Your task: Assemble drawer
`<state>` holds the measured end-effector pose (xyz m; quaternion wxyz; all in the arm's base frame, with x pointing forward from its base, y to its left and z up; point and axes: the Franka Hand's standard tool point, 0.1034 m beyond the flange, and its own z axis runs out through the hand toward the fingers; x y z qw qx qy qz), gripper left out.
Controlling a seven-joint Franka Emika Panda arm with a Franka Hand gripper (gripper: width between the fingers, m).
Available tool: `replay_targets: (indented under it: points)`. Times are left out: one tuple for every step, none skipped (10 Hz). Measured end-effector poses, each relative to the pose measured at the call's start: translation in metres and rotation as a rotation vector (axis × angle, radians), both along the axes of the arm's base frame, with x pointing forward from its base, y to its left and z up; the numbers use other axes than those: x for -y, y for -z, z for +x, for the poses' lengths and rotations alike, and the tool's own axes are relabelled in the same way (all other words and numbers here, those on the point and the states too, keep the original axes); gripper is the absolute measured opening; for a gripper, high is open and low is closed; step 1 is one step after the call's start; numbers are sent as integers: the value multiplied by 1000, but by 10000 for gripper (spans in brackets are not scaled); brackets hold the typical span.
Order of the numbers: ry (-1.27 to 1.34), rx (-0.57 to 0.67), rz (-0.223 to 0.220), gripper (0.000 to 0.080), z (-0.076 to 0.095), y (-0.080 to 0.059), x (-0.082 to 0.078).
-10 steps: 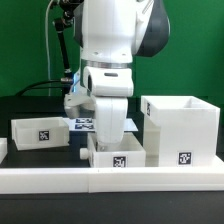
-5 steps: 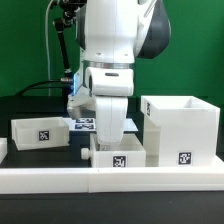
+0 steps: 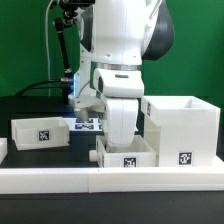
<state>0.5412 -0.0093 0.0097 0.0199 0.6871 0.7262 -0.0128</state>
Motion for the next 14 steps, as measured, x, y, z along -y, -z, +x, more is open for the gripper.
replay_targets:
  points:
    - [1,18,3,41,1,0,0]
    - [2,18,3,41,1,0,1]
    - [2,18,3,41,1,0,0]
    - [2,19,4,41,1,0,-2]
    - [8,21,4,41,2,0,-5]
    - [10,18,3,41,3,0,-8]
    - [9,11,-5,41,6,0,-8]
    - [25,3,-9,41,6,0,-8]
    - [31,3,-8,41,6,0,-10]
    - [34,4,-8,41,6,0,-10]
    - [35,6,-9,41,6,0,-12]
    - [45,8,-10,41,7,0,-15]
    - [60,9,-10,41,7,0,-17]
    - [69,10,-10,41,7,0,-16]
